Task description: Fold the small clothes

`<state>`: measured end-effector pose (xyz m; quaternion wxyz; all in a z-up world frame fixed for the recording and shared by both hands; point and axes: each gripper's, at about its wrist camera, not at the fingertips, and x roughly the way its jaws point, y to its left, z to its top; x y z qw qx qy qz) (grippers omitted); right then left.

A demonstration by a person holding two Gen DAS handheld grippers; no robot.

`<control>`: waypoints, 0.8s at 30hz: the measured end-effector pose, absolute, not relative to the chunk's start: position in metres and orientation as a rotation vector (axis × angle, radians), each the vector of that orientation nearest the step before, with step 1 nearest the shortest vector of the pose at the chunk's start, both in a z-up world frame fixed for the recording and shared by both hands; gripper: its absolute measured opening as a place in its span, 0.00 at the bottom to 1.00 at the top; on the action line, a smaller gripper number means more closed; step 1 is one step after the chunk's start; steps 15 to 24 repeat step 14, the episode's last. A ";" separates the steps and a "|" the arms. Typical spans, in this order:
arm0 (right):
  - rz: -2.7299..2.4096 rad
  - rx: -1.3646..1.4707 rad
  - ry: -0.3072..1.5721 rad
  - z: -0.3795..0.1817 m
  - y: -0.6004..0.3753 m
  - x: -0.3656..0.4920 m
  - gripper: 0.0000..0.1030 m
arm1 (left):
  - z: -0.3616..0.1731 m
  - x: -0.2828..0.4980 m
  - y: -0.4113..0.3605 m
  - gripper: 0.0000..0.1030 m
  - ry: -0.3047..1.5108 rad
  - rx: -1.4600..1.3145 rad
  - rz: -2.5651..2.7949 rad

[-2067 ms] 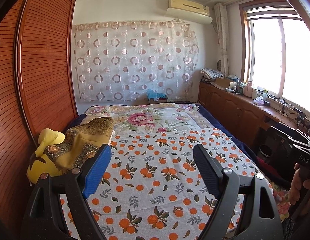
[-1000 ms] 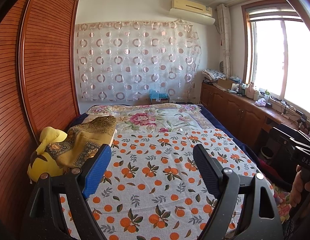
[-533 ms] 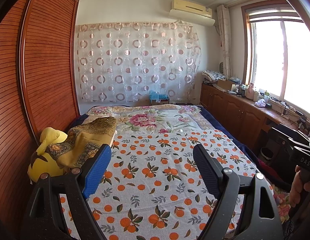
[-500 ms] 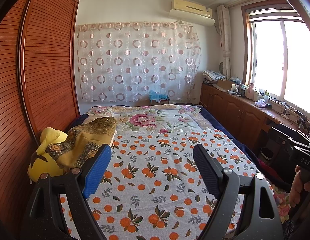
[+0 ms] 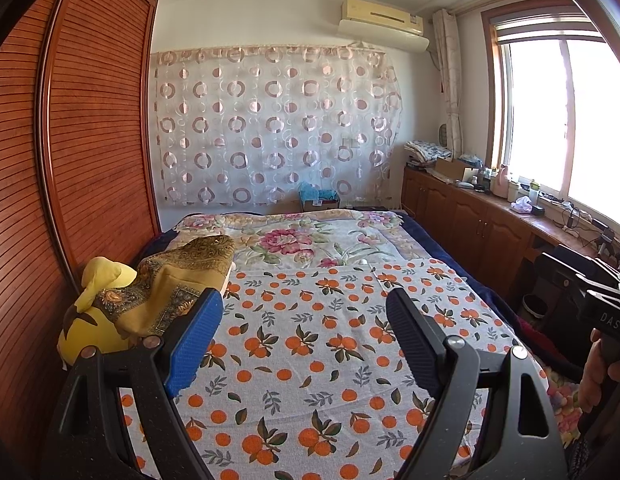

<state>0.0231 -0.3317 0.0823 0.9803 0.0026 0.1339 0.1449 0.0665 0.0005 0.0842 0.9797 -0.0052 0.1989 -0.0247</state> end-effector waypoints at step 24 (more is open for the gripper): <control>0.294 0.003 0.268 0.082 -0.333 0.023 0.78 | 0.083 0.066 0.001 0.82 0.400 -0.010 -0.048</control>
